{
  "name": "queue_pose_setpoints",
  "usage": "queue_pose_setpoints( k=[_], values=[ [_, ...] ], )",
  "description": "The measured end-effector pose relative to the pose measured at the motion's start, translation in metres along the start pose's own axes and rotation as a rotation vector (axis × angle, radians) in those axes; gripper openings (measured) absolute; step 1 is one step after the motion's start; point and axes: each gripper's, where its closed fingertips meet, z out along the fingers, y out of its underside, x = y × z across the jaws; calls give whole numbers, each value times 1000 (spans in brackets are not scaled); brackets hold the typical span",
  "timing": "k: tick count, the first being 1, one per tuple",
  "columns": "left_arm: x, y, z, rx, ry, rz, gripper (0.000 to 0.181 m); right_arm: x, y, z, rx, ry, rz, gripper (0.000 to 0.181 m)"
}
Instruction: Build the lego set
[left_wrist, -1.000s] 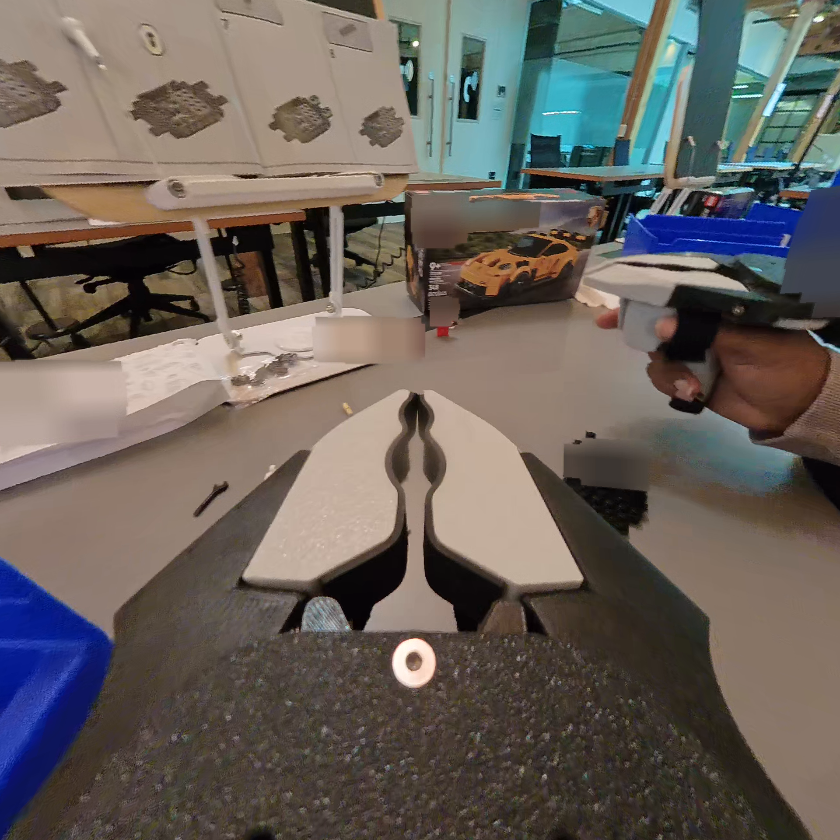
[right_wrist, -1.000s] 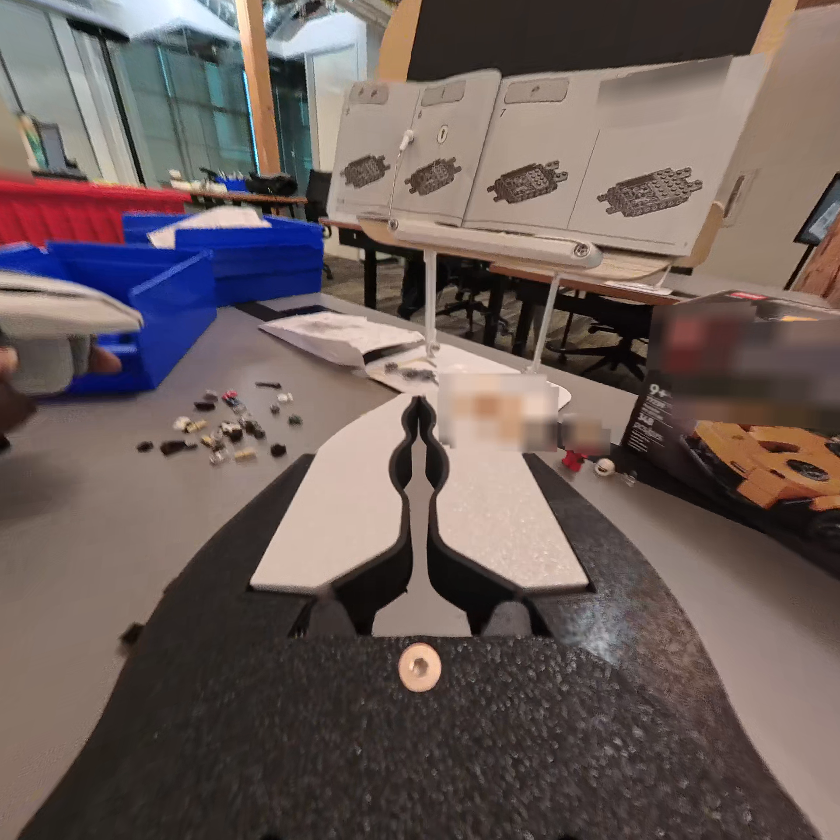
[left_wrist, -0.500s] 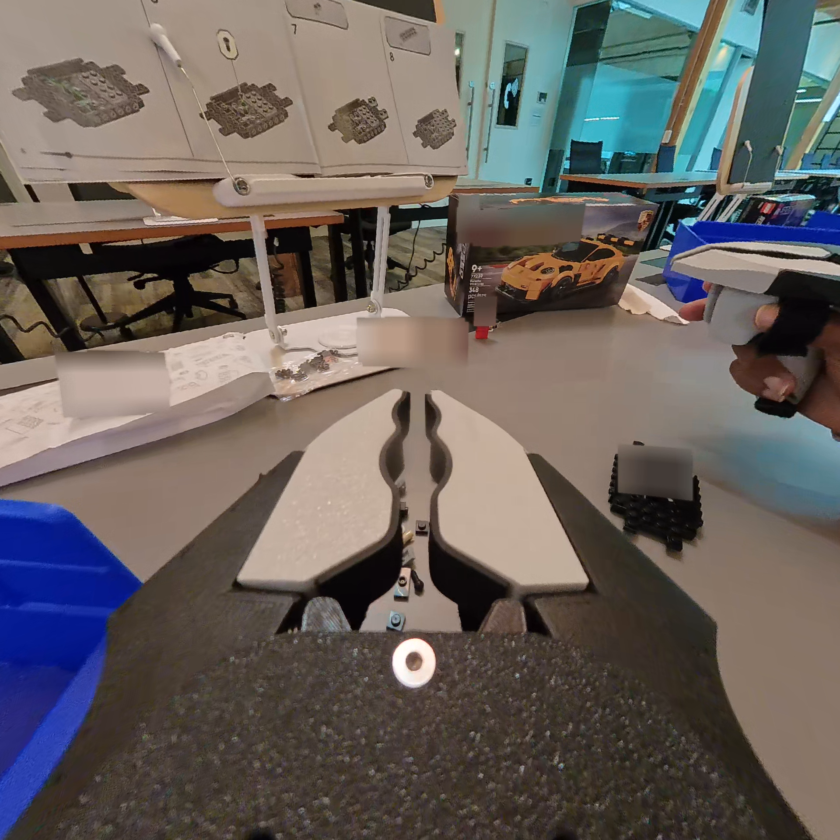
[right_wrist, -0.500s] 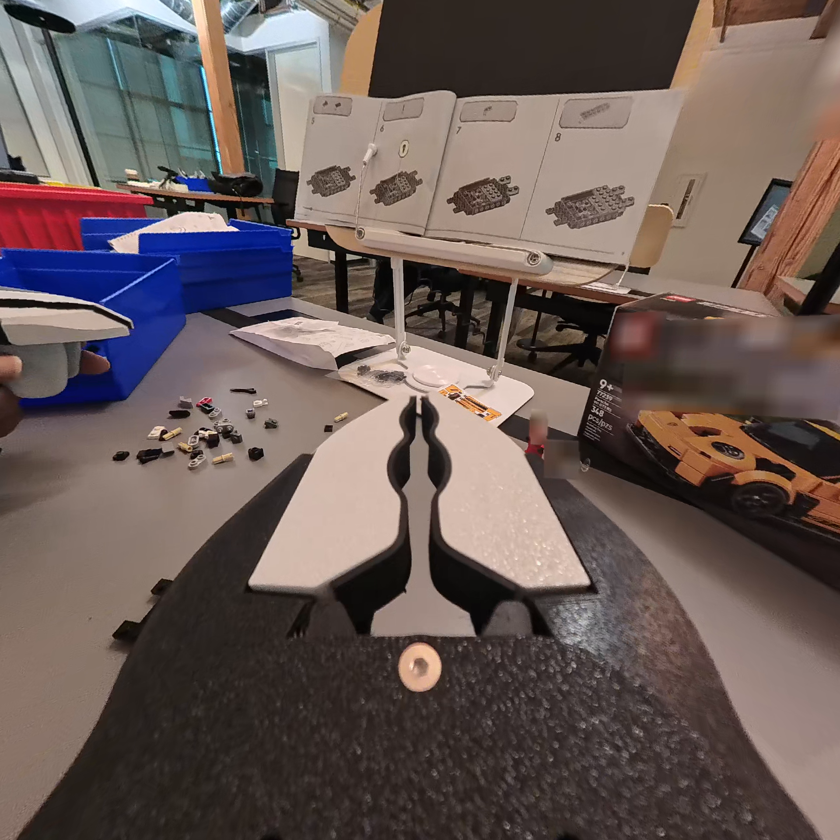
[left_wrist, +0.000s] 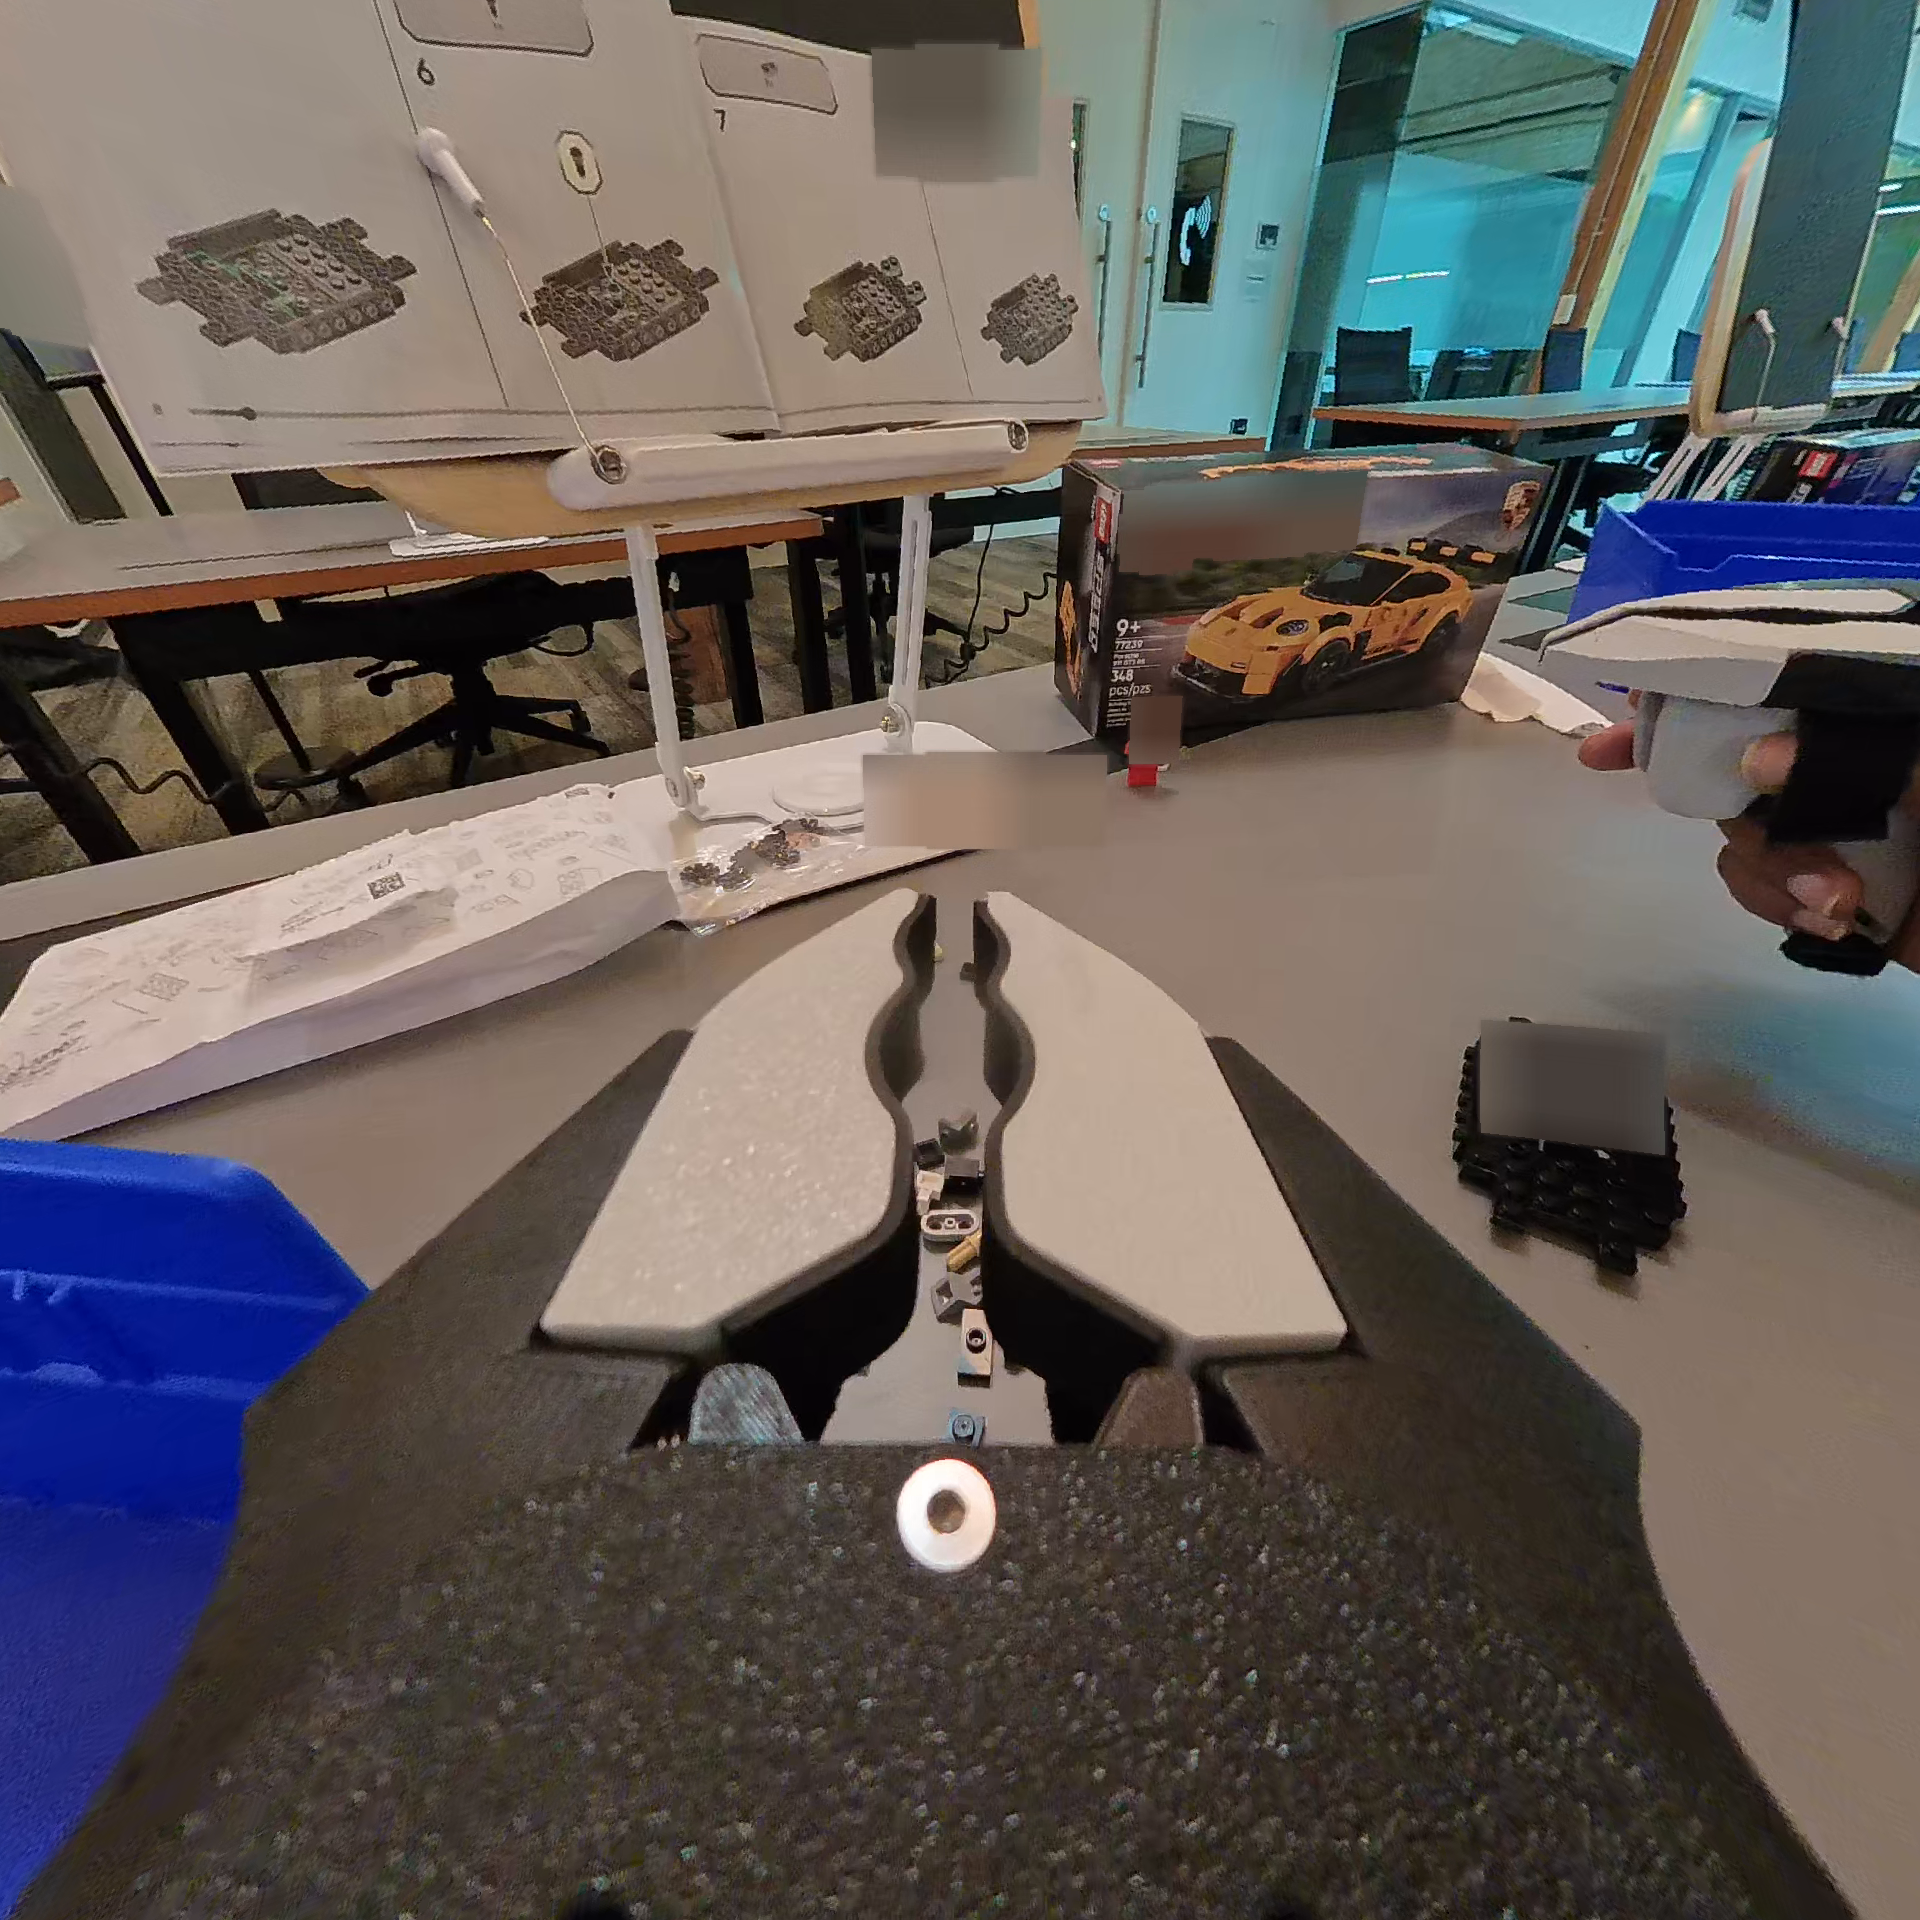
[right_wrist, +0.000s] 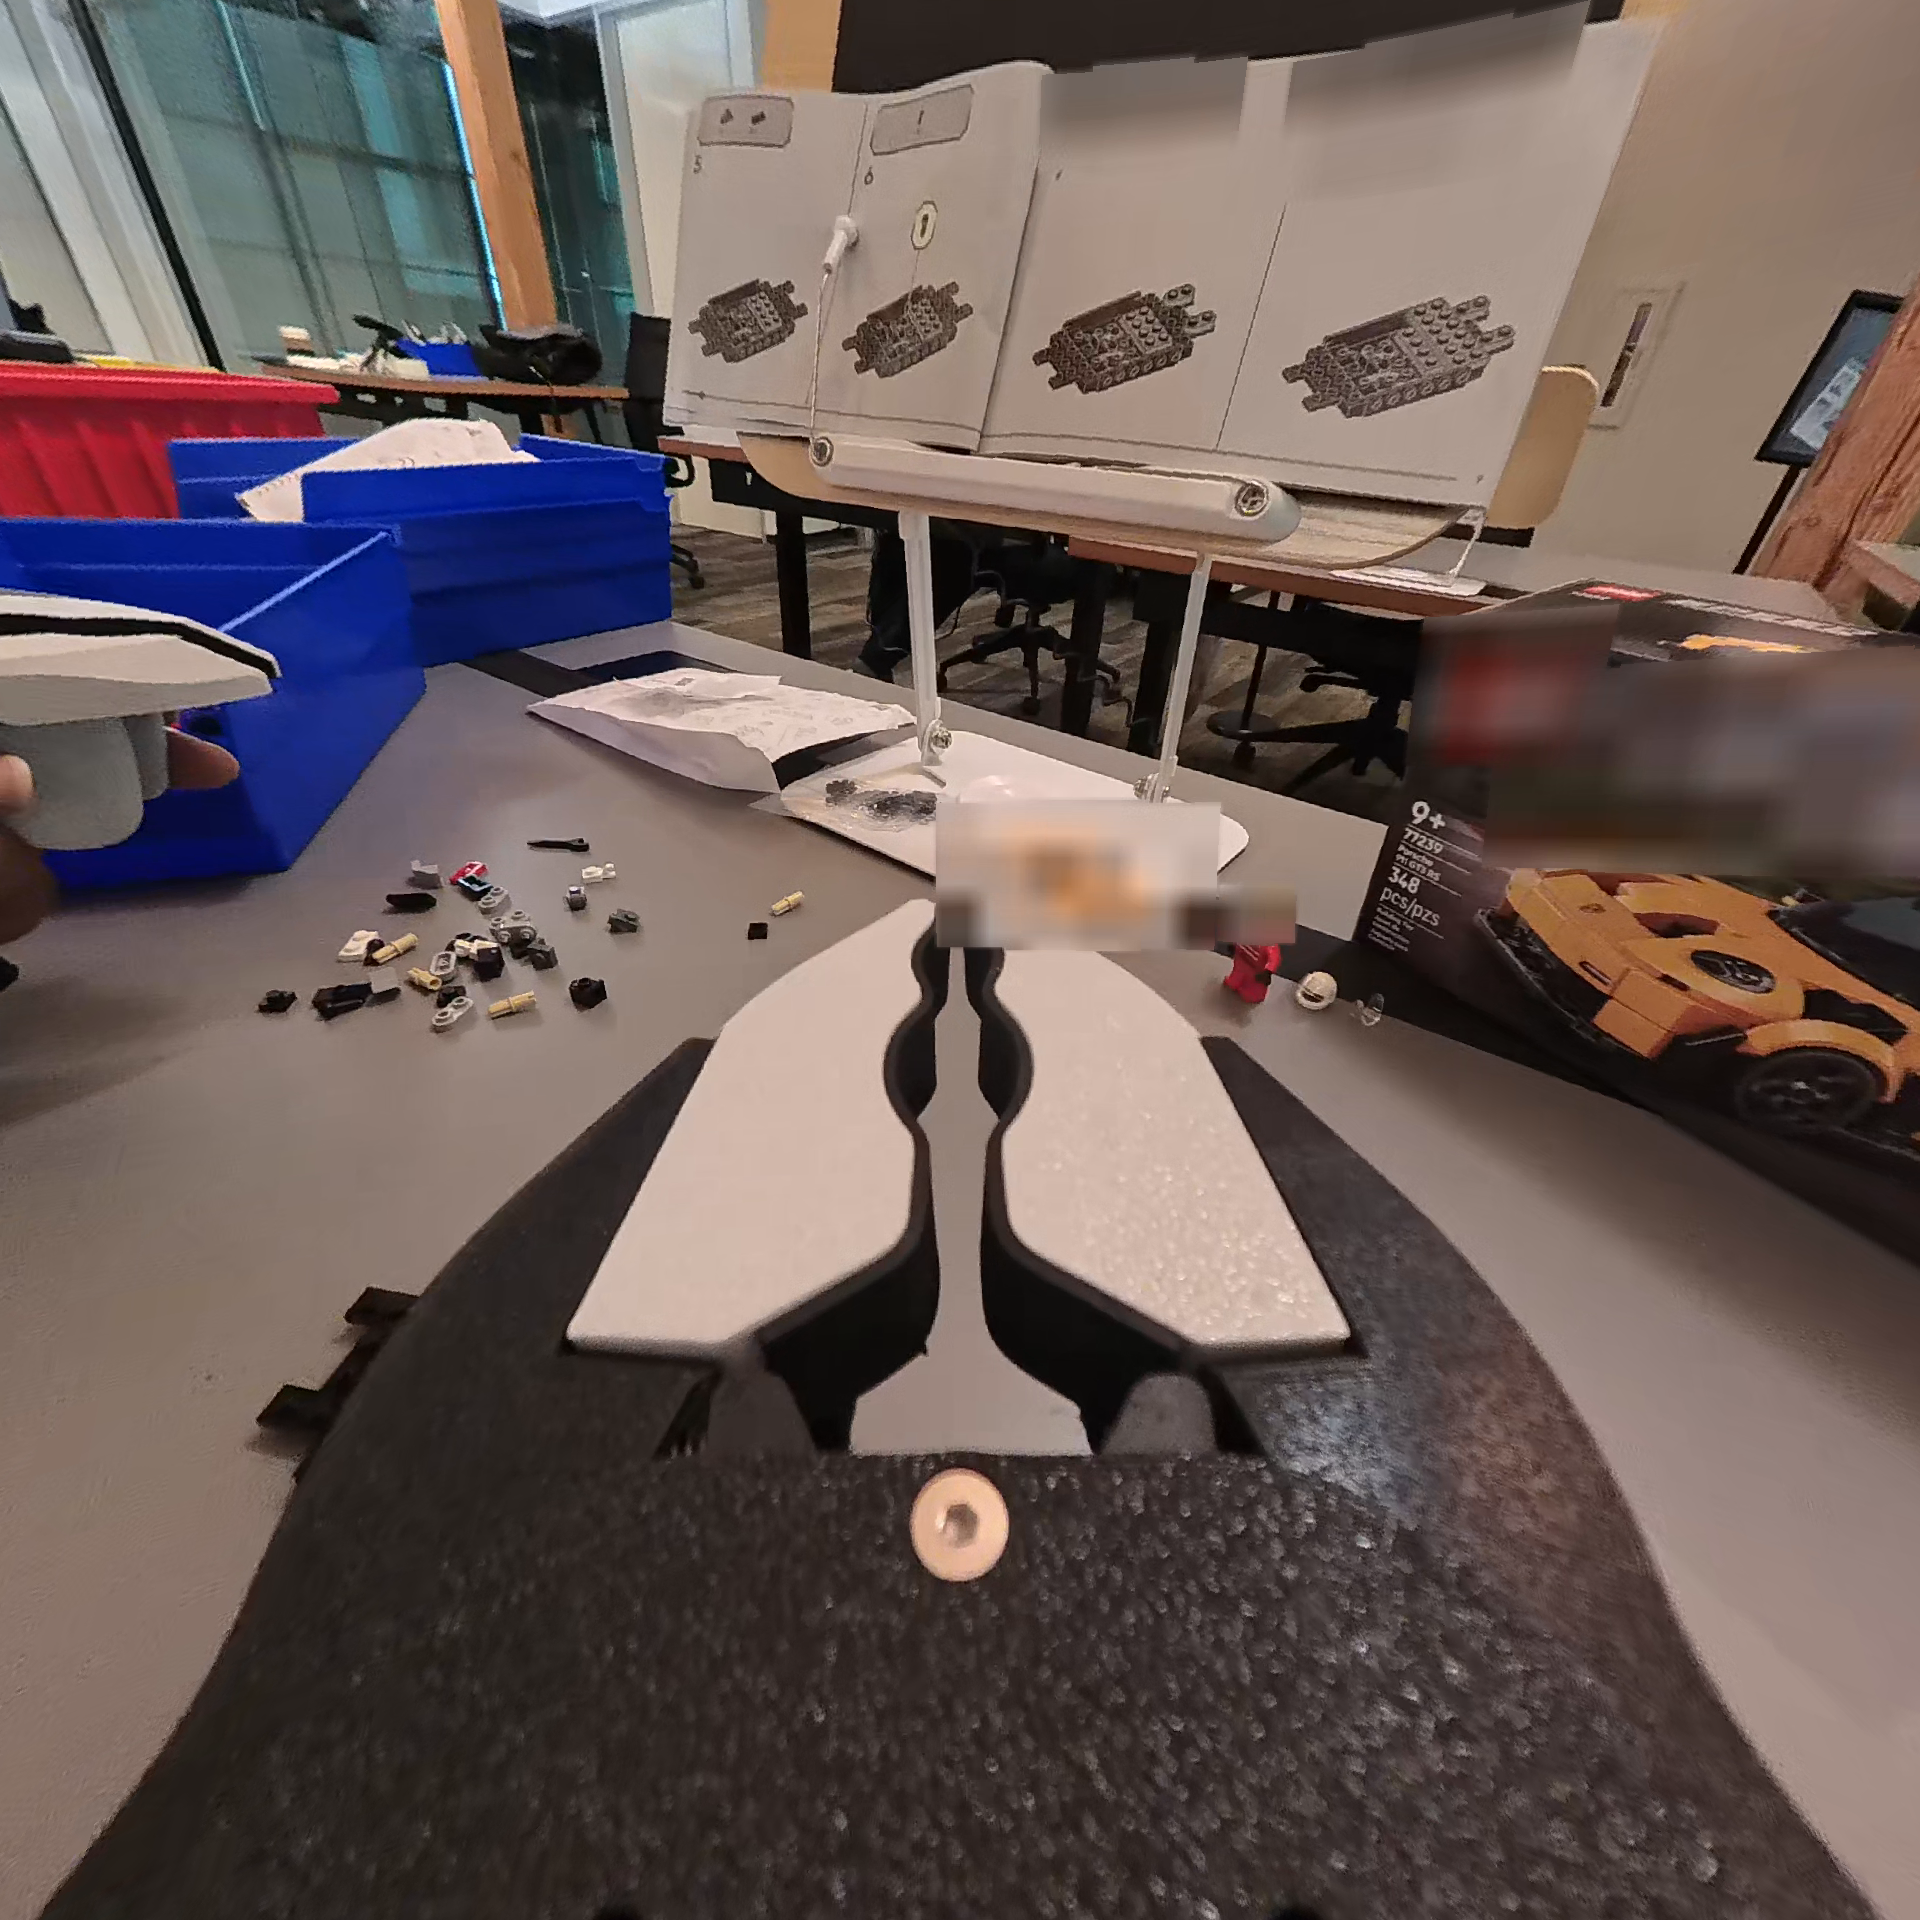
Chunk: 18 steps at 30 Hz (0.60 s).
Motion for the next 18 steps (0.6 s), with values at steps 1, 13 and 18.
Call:
queue_pose_setpoints(
  k=[1,13,18],
  values=[
    [0,0,0,0,-1,1,6,0,0,0,1,-2,2,2],
    [5,-12,17,10,3,36,0,1,4,1,-15,2,14,0],
    [17,-25,36,48,43,78,0,2,5,1,-18,14,13,0]
  ],
)
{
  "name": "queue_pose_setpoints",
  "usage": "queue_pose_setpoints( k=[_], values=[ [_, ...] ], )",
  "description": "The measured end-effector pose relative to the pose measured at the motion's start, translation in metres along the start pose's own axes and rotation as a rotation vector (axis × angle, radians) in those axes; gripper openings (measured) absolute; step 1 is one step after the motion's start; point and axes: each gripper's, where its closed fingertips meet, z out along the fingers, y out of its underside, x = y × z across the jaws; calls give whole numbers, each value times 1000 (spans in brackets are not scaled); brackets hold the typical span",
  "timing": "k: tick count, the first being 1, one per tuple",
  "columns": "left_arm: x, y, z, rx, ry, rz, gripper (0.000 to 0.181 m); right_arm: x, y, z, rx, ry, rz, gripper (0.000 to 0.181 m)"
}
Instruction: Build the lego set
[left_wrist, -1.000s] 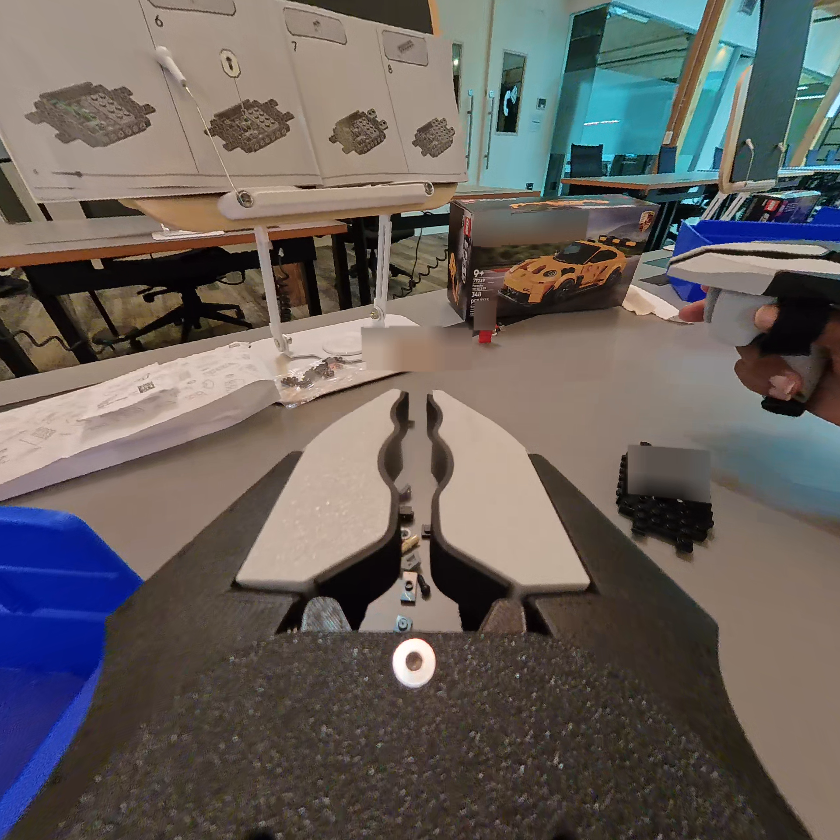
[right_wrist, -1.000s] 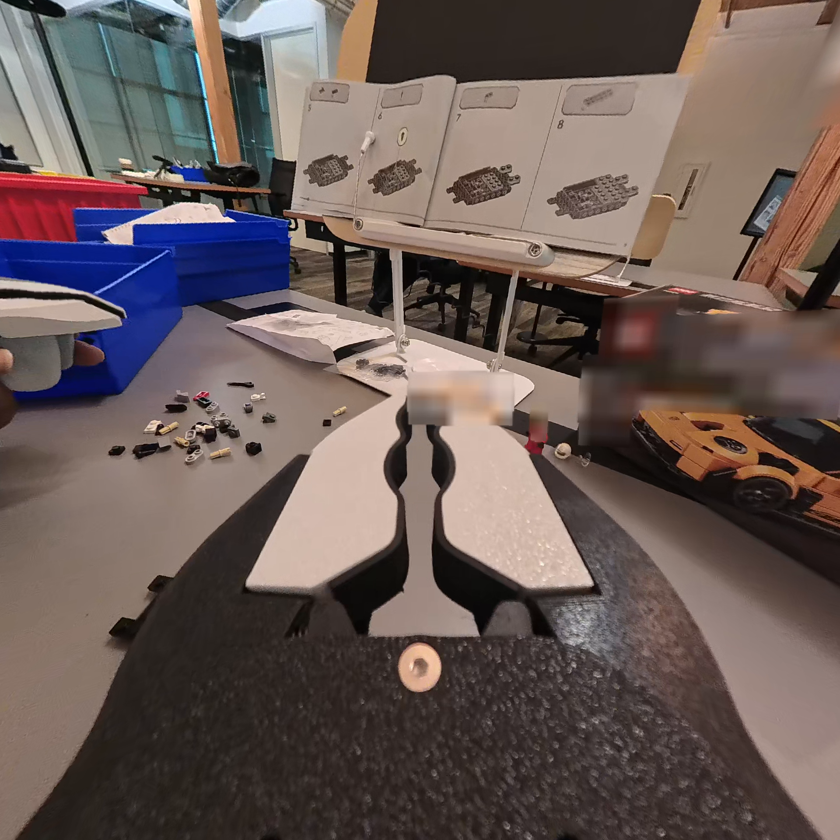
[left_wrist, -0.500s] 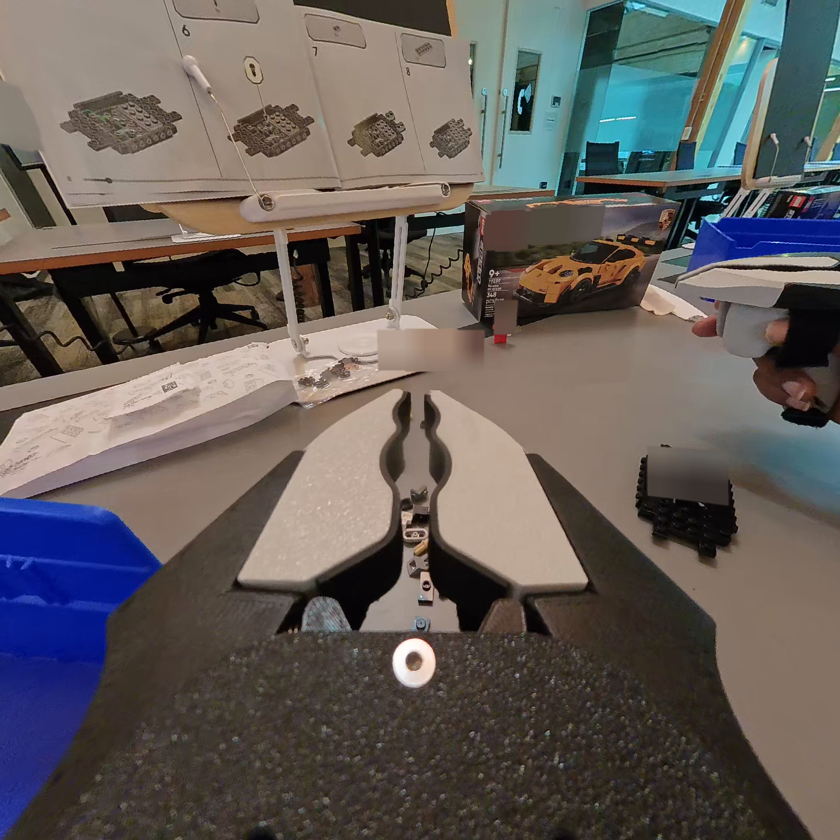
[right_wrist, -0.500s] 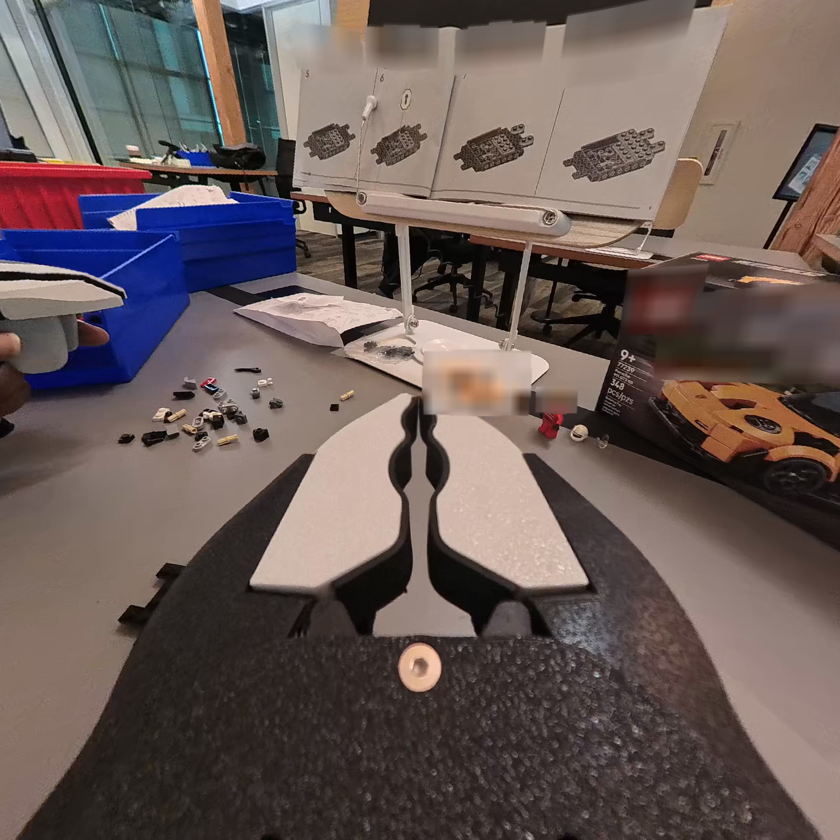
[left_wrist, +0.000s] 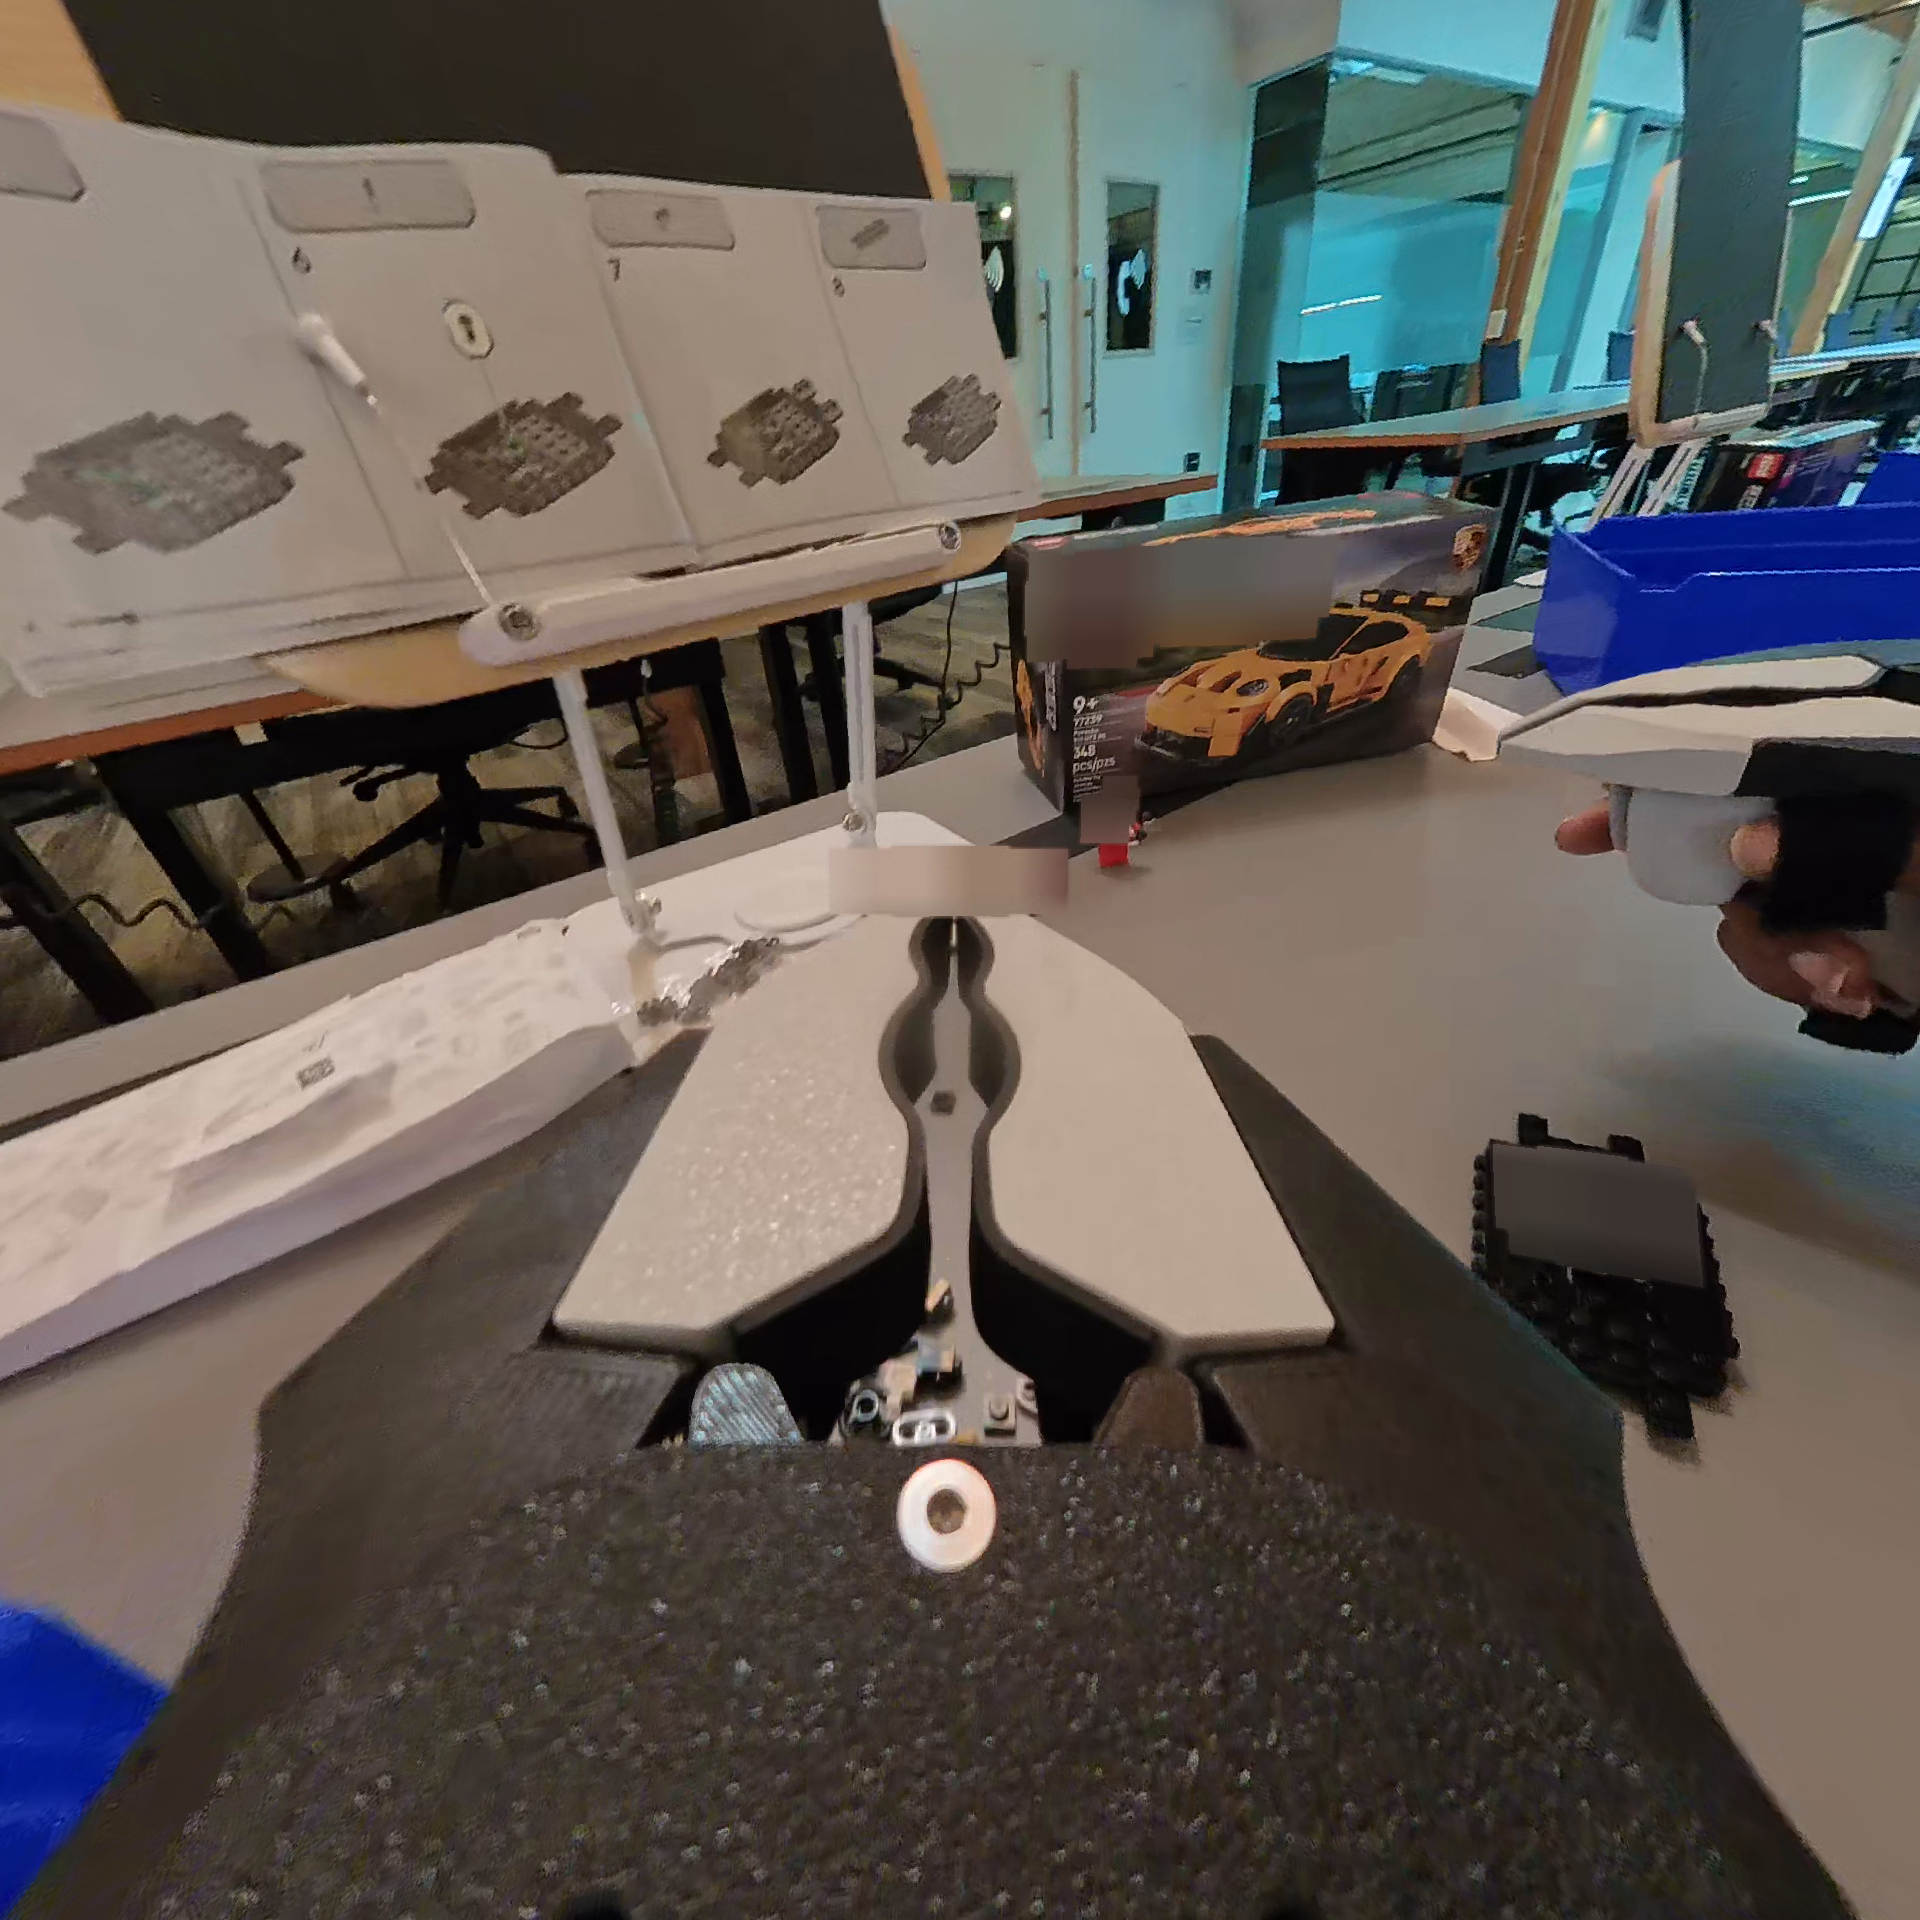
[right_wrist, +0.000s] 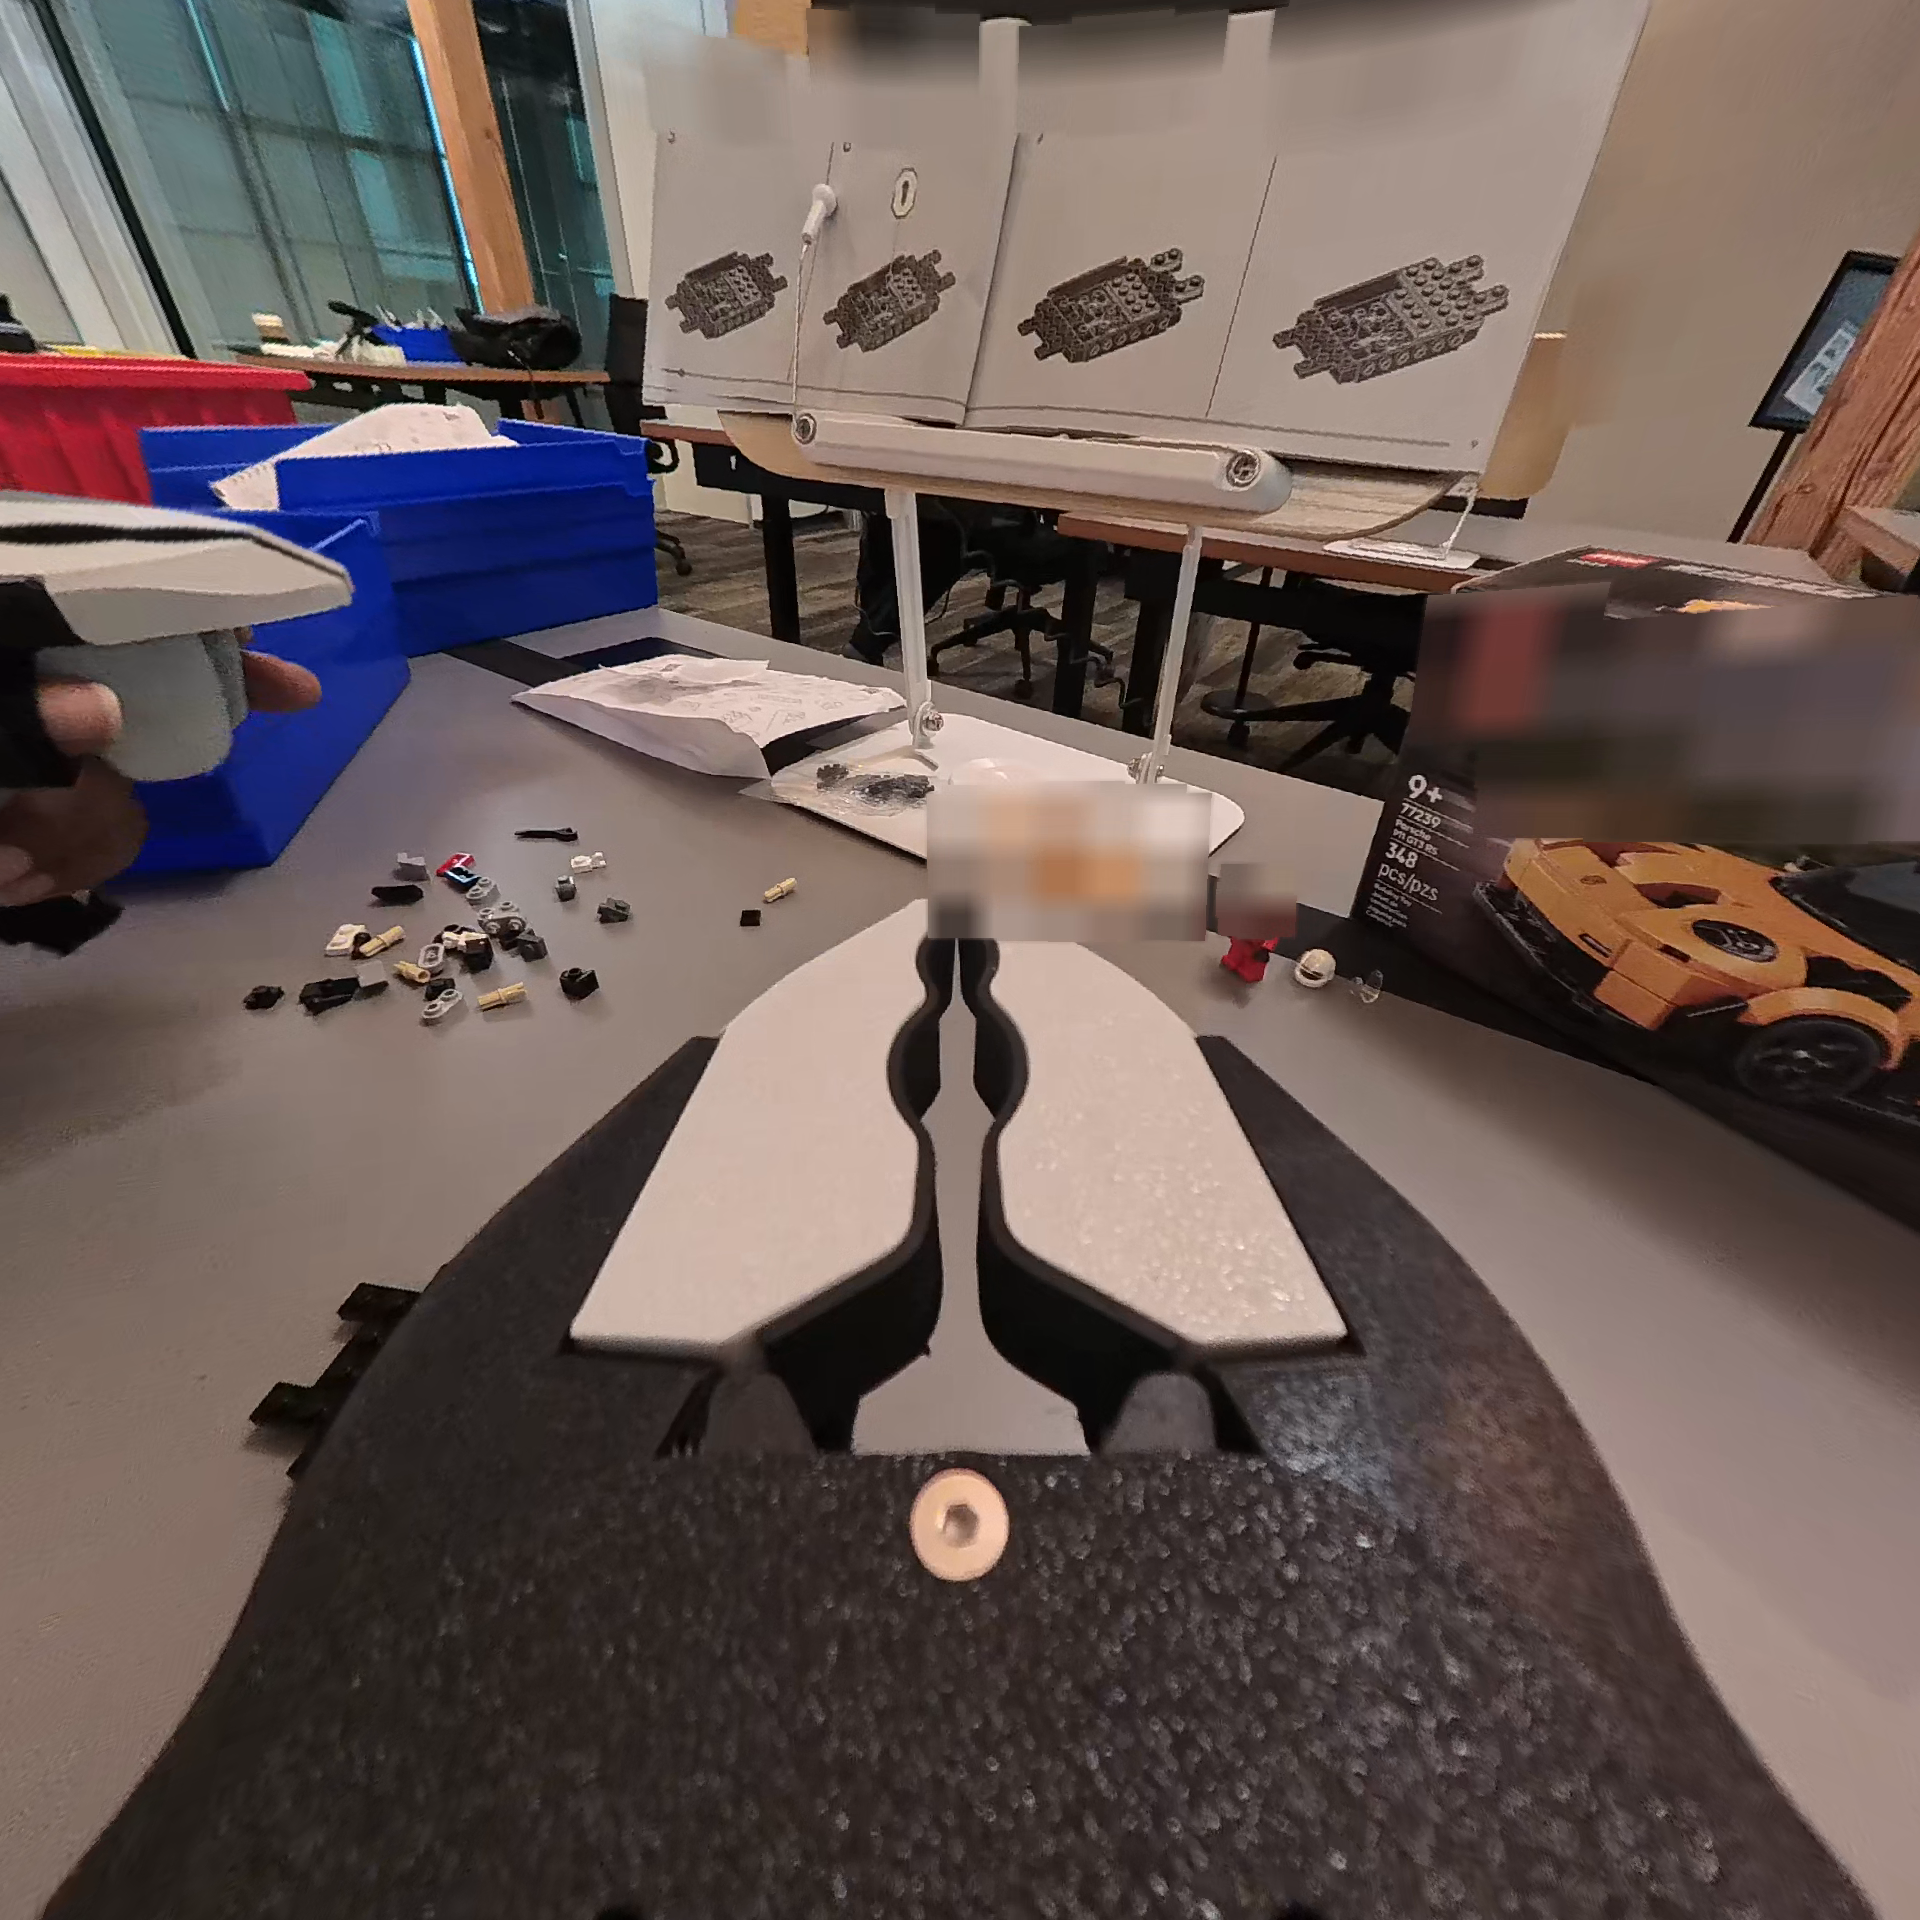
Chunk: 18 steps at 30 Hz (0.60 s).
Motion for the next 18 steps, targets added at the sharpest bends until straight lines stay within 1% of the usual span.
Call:
queue_pose_setpoints(
  k=[5,9,13,18],
  values=[
    [-3,-13,16,32,1,-6,1,-4,1,1,-7,-18,-2,1],
    [-2,5,13,-1,-13,9,1,-6,-2,-1,1,-38,19,1],
    [-2,28,6,-97,-27,72,2,-11,0,0,-11,-66,34,3],
    [-18,19,-10,-100,-64,73,3,-12,8,3,-45,-73,26,5]
  ],
)
